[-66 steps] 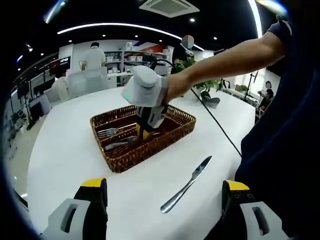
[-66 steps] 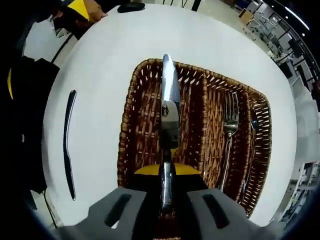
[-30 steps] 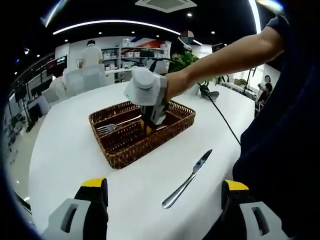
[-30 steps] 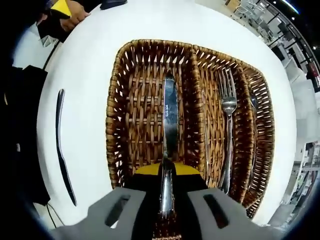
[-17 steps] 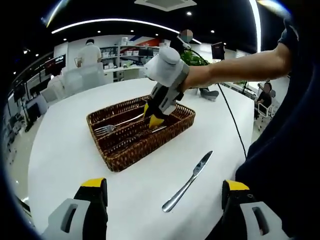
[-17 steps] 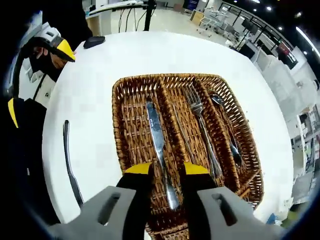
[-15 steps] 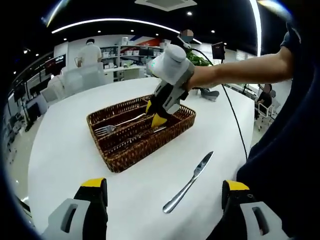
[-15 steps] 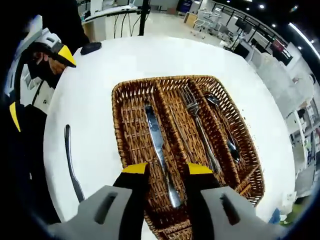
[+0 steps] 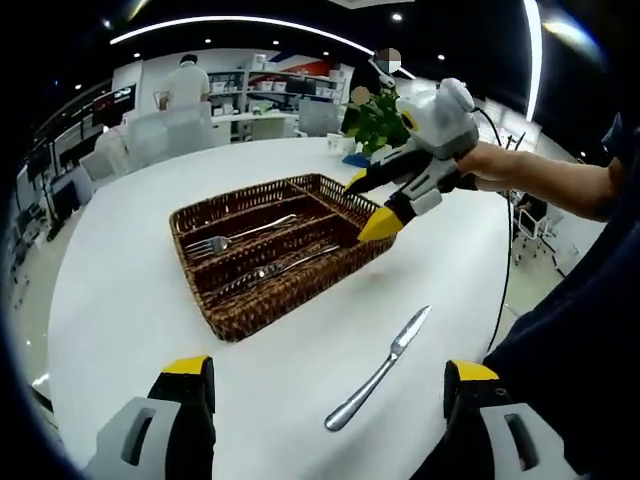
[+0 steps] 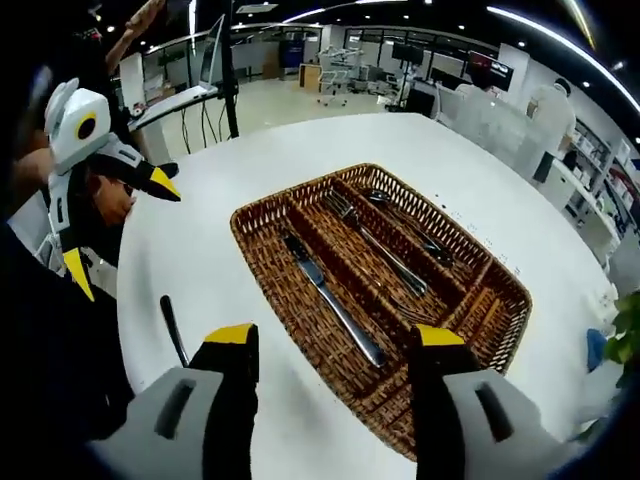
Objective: Arrange the knives, forks, and spoons in their matching storage slots by inserting each utensil handle-first until every utensil is classified and aligned in the correct compartment
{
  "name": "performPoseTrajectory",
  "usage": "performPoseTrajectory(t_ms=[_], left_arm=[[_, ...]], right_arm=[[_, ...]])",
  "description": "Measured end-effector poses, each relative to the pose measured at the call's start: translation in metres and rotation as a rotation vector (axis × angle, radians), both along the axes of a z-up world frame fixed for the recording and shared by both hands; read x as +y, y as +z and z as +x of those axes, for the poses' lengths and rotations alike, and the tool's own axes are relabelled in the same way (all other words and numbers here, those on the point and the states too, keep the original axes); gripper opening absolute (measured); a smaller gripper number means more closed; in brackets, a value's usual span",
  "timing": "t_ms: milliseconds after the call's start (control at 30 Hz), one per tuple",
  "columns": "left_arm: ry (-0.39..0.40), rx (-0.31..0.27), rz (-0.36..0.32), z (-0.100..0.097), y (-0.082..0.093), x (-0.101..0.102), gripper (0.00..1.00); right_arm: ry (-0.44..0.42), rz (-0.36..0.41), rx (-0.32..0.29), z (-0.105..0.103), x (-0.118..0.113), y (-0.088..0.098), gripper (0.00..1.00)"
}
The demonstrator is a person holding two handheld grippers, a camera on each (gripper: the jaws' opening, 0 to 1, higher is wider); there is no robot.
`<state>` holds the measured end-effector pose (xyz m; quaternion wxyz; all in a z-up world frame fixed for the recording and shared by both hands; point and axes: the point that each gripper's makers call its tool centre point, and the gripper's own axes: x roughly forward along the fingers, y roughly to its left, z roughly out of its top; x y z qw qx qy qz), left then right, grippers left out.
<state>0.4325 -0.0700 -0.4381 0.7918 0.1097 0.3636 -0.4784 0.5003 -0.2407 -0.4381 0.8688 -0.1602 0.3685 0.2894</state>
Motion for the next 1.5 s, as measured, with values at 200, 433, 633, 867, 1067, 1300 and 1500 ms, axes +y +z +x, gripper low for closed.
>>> performPoseTrajectory(t_ms=[200,433,633,867,1067,1300,1500], left_arm=[[-0.017,-0.009,0.005,0.001,0.002,-0.006,1.00],[-0.025,-0.029,0.001,0.006,0.008,-0.008,1.00],[-0.026,-0.053,-0.014,0.012,0.012,-0.009,1.00],[-0.032,-0.075,-0.020,0.014,0.016,-0.008,1.00],[-0.037,-0.071,-0.017,0.013,0.017,-0.006,1.00],[-0.067,-0.063,-0.004,0.007,0.013,-0.008,0.99],[-0.122,-0.069,0.040,-0.001,0.006,-0.006,0.97]], right_arm=[[-0.069,0.036,-0.018,-0.022,-0.020,0.007,0.78],[-0.133,0.046,-0.057,-0.039,-0.040,0.016,0.95],[-0.197,0.045,-0.066,-0.050,-0.061,0.021,0.99],[-0.266,0.035,-0.056,-0.062,-0.083,0.021,0.99],[-0.279,0.025,-0.051,-0.070,-0.089,0.021,0.99],[-0.213,-0.033,-0.054,-0.075,-0.082,0.020,0.91],[-0.109,-0.050,-0.021,-0.082,-0.064,0.013,0.82]])
